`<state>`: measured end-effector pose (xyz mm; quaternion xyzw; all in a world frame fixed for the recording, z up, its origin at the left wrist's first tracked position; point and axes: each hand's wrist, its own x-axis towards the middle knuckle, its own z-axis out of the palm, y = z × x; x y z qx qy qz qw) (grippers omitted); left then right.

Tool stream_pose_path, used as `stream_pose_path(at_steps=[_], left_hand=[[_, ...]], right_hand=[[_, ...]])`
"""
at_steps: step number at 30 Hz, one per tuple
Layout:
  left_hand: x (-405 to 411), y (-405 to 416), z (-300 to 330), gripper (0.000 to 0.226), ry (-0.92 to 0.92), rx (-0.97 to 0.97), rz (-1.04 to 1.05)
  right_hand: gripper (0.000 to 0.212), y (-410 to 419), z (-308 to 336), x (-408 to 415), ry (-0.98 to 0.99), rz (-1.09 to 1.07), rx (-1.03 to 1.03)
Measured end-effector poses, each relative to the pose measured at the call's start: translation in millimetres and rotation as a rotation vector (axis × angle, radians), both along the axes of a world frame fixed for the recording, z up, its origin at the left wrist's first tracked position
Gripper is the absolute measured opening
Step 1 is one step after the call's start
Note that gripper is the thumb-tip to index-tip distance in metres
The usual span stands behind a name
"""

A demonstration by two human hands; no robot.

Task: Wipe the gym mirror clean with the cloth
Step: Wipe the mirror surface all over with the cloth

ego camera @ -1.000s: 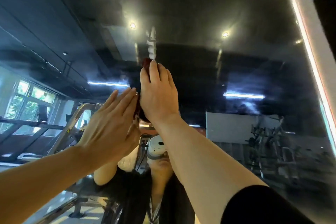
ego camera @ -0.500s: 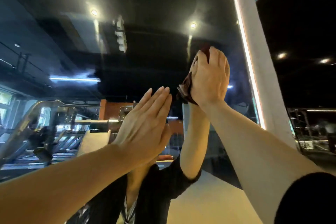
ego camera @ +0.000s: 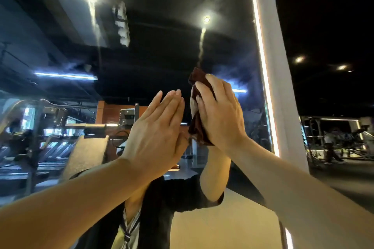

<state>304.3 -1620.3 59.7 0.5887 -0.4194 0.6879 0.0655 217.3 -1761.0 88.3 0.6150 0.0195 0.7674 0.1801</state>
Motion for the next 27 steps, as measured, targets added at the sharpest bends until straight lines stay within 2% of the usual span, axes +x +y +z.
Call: stream_pose_path(at_steps=[2,5,7,8,10,12,14,16,18,21,23,25,27], left_hand=[[0.9,1.5,0.0,0.064,-0.014,-0.009,-0.001],[0.0,2.3,-3.0,0.064,-0.015,-0.015,0.006],[-1.9,0.9,-5.4,0.065,-0.008,-0.031,0.004],[-2.9,0.0,-6.4,0.066,-0.002,-0.042,-0.004],[-5.0,-1.4,-7.5,0.066,0.006,-0.056,-0.021],[-5.4,-2.5,-12.9,0.066,0.005,-0.038,-0.027],[-3.1,-4.9,-26.8,0.066,-0.024,0.013,-0.049],[-1.2,-7.8,-43.2,0.065,-0.053,0.089,-0.063],[2.1,-8.9,-51.5,0.066,-0.059,0.135,-0.055],[4.2,-9.8,-55.1,0.067,-0.031,0.136,-0.027],[2.7,-10.4,-55.2,0.066,-0.016,0.136,-0.045],[-1.0,-6.8,-55.9,0.062,0.001,0.143,-0.116],[-1.7,7.3,-64.9,0.053,0.042,0.156,-0.221]], right_hand=[[0.036,-30.0,30.4,-16.5,0.002,-0.078,0.067],[0.038,-61.7,60.8,-26.4,-0.178,-0.071,0.345],[0.042,-61.2,49.1,-16.8,-0.205,-0.026,0.380],[0.043,-55.8,36.2,-11.2,-0.214,0.083,0.377],[0.037,-42.7,-4.0,-11.7,-0.302,0.085,0.359],[0.022,-25.0,-60.8,-16.4,-0.139,0.108,0.306],[0.032,-12.2,-103.1,-18.9,0.026,0.131,0.216],[0.033,-18.0,-119.2,-19.3,0.073,0.090,0.144],[0.028,-21.2,-88.6,-23.1,0.069,0.108,0.189],[0.018,-17.0,-5.8,-27.6,-0.071,0.010,0.288],[0.035,-13.1,29.6,-18.5,-0.116,0.135,0.458],[0.040,-0.8,28.8,-2.5,-0.128,0.113,0.414],[0.038,26.9,-9.9,12.1,-0.055,0.048,0.288]])
